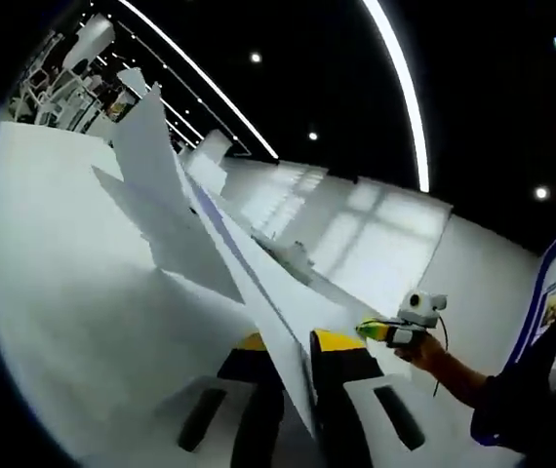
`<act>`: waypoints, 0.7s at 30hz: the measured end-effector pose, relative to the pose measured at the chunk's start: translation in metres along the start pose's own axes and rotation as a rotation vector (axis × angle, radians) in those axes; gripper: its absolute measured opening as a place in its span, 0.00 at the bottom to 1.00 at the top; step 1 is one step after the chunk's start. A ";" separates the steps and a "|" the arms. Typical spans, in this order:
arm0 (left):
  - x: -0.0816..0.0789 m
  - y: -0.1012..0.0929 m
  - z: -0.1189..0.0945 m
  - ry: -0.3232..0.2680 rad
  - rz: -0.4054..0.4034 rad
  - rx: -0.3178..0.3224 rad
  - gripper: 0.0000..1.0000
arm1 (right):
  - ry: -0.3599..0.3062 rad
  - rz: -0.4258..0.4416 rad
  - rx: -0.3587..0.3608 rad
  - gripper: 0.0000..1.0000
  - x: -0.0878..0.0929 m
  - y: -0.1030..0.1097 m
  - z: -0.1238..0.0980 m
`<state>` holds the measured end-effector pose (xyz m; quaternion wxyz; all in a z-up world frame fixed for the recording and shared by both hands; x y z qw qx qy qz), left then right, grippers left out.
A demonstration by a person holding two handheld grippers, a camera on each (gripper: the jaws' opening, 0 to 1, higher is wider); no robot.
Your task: Organize the stack of printing papers by aligning and flattening the scattered papers on the table
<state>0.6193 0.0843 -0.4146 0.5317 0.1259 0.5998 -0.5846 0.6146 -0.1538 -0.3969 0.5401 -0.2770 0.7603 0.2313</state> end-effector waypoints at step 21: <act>-0.012 0.001 -0.007 -0.057 0.006 0.026 0.07 | -0.032 -0.057 -0.080 0.28 0.012 0.032 0.013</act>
Point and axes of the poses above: the point that each gripper's makers call its tool centre point, and the gripper's own axes: z roughly forward along the fingers, y roughly to its left, x roughly out of its underside, the point moved 3 cm from there along -z, roughly backward along the fingers, and after that the axes turned 11 degrees about x, right-handed, at the moved point
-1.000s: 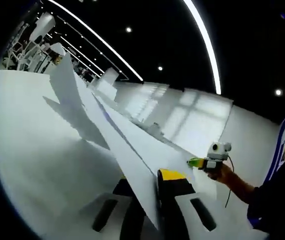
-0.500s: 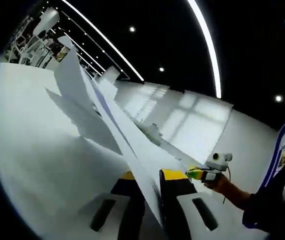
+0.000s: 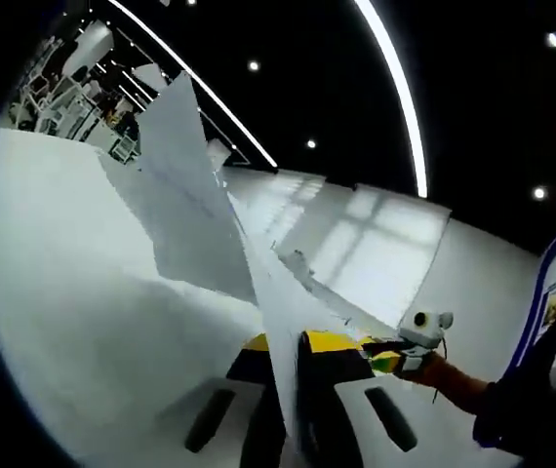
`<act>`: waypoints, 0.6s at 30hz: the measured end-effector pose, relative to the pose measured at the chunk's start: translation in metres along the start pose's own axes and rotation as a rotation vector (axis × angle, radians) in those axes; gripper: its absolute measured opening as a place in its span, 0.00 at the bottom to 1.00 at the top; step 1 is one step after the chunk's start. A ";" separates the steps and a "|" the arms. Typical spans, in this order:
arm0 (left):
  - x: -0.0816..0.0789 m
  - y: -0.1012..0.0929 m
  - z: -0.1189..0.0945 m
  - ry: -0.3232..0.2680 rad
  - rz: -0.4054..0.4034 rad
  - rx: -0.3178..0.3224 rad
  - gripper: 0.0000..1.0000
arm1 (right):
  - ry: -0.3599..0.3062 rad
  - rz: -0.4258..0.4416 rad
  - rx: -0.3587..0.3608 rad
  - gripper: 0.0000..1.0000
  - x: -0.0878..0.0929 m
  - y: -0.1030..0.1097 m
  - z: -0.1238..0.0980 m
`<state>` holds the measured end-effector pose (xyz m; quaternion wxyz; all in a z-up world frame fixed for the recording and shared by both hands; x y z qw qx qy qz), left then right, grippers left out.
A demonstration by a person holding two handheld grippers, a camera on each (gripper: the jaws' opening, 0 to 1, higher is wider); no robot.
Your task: Organize the stack of printing papers by aligning and flattening the scattered papers on the table
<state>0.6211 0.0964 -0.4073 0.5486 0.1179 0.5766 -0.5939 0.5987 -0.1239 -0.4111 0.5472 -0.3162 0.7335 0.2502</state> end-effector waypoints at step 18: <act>0.006 -0.012 0.002 0.042 0.033 0.066 0.06 | 0.057 0.395 -0.145 0.66 -0.009 -0.061 0.034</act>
Point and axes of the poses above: the point that each gripper's makers call its tool centre point, and the gripper's own axes: z roughly forward along the fingers, y roughly to its left, x roughly out of its underside, the point moved 3 cm from there along -z, roughly backward along the fingers, and after that the axes turned 11 degrees about x, right-handed, at the moved point
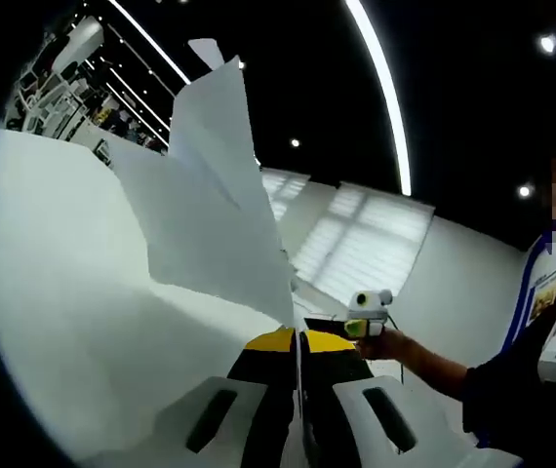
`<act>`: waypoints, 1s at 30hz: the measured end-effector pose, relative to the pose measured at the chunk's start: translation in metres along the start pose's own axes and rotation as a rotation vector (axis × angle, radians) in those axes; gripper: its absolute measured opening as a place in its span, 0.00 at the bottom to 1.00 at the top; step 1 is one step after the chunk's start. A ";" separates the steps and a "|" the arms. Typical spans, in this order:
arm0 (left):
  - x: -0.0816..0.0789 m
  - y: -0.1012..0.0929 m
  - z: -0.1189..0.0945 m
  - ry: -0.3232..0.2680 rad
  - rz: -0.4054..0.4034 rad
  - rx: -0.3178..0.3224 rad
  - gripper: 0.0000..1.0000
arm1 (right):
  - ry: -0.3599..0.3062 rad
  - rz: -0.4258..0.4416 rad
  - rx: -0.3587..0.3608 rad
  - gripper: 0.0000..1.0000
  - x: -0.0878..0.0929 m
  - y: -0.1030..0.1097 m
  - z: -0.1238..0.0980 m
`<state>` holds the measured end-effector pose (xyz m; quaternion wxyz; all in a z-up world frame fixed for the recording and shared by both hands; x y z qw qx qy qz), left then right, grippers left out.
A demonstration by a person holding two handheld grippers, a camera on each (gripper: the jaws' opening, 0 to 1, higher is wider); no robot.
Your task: Organize the stack of printing papers by aligning and flattening the scattered papers on the table
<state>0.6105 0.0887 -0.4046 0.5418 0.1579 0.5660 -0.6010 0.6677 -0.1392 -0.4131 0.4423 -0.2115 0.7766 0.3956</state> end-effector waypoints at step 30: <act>-0.001 -0.001 0.026 0.058 -0.012 0.120 0.06 | 0.078 -0.131 -0.454 0.00 -0.022 0.043 0.016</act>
Point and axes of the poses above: the point that each gripper's makers call its tool centre point, and the gripper's own axes: z roughly forward along the fingers, y roughly to its left, x roughly out of its underside, the point moved 3 cm from there along -z, roughly backward along the fingers, and after that the axes turned 11 degrees about x, right-handed, at the moved point
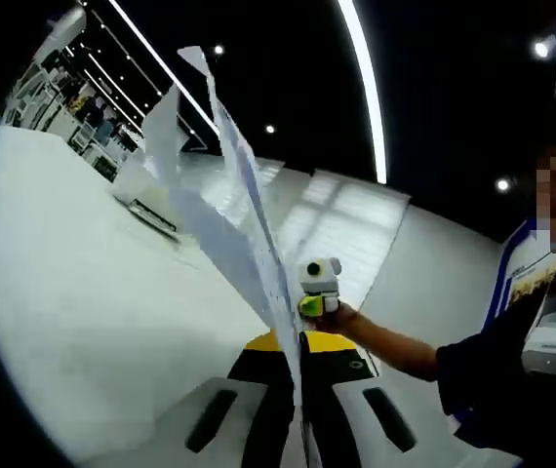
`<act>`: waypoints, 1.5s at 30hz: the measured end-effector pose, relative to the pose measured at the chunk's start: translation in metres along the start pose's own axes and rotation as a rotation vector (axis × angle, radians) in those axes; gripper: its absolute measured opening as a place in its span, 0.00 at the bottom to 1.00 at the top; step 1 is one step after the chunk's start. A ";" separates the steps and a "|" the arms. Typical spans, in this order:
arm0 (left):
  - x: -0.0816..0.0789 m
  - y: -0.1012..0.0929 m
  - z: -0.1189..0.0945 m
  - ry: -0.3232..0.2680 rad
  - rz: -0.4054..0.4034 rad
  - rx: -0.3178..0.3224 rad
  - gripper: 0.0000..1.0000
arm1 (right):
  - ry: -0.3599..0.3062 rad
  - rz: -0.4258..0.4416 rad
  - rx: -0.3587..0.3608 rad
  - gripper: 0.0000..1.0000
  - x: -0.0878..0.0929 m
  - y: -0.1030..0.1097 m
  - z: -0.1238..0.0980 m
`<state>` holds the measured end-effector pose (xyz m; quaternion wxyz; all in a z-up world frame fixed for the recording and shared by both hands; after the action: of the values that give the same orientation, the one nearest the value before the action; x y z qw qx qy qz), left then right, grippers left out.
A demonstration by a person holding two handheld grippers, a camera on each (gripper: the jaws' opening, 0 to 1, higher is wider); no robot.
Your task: Organize the stack of printing papers by aligning and flattening the scattered papers on the table
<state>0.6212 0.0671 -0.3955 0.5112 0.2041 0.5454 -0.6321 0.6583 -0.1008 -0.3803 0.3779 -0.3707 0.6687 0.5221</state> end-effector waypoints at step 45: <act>-0.070 0.000 0.087 0.203 0.328 0.103 0.06 | -0.149 -0.365 0.234 0.00 -0.063 0.005 -0.051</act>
<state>0.6745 0.0190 -0.3100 0.5386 0.3787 0.5207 -0.5435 0.6757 -0.1438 -0.3133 0.5551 -0.3996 0.6166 0.3899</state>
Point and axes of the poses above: the point that each gripper's makers call its tool centre point, and the gripper's own axes: z roughly forward along the fingers, y roughly to its left, x roughly out of its underside, the point moved 3 cm from there along -z, roughly backward along the fingers, and after that the axes turned 11 degrees about x, right-handed, at the moved point
